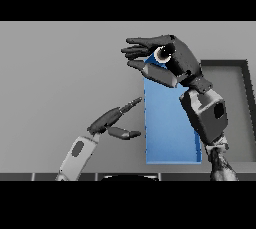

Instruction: Pick up the blue pipe and place it into the blue bin.

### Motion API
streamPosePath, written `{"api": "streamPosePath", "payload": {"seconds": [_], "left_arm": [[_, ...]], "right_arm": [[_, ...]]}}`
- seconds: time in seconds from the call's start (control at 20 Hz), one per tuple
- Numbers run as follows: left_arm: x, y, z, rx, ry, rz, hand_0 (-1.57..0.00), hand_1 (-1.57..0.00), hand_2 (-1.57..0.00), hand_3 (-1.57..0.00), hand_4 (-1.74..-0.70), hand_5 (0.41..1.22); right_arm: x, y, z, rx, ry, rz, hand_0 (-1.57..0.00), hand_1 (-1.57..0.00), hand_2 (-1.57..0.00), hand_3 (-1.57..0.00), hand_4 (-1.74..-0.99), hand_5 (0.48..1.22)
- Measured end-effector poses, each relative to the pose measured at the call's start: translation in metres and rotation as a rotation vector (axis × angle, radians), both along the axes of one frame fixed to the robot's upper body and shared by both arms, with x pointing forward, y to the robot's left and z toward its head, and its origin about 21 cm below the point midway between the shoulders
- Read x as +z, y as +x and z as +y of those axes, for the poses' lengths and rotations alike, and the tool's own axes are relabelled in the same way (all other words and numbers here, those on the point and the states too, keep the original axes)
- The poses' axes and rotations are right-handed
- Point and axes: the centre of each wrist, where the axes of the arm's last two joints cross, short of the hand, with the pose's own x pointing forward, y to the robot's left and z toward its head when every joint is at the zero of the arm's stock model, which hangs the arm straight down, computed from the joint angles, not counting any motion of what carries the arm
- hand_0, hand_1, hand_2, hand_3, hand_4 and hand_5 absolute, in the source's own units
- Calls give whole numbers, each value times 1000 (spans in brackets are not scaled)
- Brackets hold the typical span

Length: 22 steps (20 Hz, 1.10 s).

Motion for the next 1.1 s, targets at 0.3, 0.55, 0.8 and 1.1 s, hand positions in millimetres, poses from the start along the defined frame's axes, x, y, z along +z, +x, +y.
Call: {"api": "streamPosePath", "payload": {"seconds": [0.3,0.55,0.8,1.1], "left_arm": [[-4,-2,6,2,0,-16,1,1,1,1,-874,413],[0,-1,4,5,19,-24,1,1,1,1,-866,420],[-5,-7,5,2,-5,-1,1,1,1,1,-879,425],[-2,-9,6,1,-7,2,1,1,1,1,-888,422]], "right_arm": [[-22,32,-65,-257,-41,116,-1571,-1571,-1571,-1571,-1741,1221],[-73,27,-102,-369,-39,265,-1571,-1571,-1571,-1571,-1741,1221],[-132,2,-119,-467,-52,448,-1571,-1571,-1571,-1571,-1741,1221],[-175,-22,-125,-645,-115,665,-1571,-1571,-1571,-1521,-1741,1221]]}}
